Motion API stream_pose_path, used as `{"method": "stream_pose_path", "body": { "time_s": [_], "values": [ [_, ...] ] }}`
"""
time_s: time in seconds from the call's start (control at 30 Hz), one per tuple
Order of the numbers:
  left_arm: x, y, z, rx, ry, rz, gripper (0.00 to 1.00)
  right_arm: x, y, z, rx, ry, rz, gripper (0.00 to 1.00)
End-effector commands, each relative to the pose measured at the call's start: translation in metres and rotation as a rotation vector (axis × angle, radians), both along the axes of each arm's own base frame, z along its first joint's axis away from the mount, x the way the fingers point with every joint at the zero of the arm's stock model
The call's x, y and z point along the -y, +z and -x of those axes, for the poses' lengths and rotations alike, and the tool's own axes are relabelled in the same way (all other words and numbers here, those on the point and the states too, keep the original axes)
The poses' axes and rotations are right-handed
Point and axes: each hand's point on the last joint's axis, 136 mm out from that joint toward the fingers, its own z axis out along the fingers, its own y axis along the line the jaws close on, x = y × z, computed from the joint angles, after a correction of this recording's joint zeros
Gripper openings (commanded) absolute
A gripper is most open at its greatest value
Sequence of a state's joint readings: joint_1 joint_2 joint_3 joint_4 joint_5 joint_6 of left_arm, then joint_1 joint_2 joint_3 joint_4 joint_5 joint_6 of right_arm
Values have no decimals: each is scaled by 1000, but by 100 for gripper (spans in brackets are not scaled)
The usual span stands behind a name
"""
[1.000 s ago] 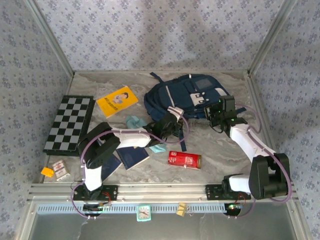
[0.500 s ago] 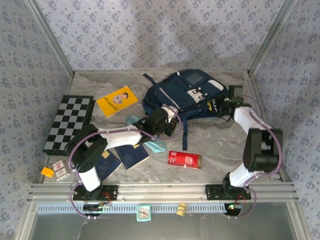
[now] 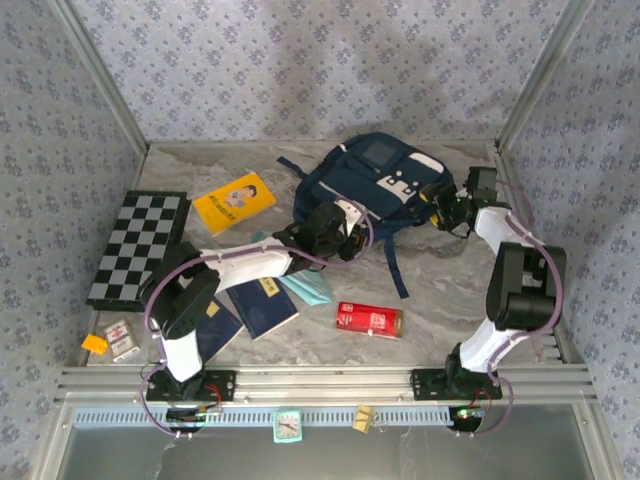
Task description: Pack books, pencil case, and school supplies into a backpack
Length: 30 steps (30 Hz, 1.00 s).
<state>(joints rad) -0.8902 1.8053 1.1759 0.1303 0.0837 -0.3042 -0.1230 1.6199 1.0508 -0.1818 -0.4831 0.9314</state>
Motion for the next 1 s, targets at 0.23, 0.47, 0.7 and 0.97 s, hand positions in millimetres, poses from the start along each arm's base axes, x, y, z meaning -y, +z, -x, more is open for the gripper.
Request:
{"method": "stream_pose_path", "body": {
  "time_s": [0.23,0.47,0.7,0.97],
  "values": [
    [9,12,2,15,-22,37,0,-71,3,75,-40,99,-46,81],
    [10,16,6,20,-38,28,0,-112,-7,55,-5,18,-141,79],
    [9,13,12,16,-62,-2,0,-114,-12,35,-3,18,-49,56],
    [9,11,22,-19,-112,-25,0,-98,-20,29,-32,54,53,5]
  ]
}}
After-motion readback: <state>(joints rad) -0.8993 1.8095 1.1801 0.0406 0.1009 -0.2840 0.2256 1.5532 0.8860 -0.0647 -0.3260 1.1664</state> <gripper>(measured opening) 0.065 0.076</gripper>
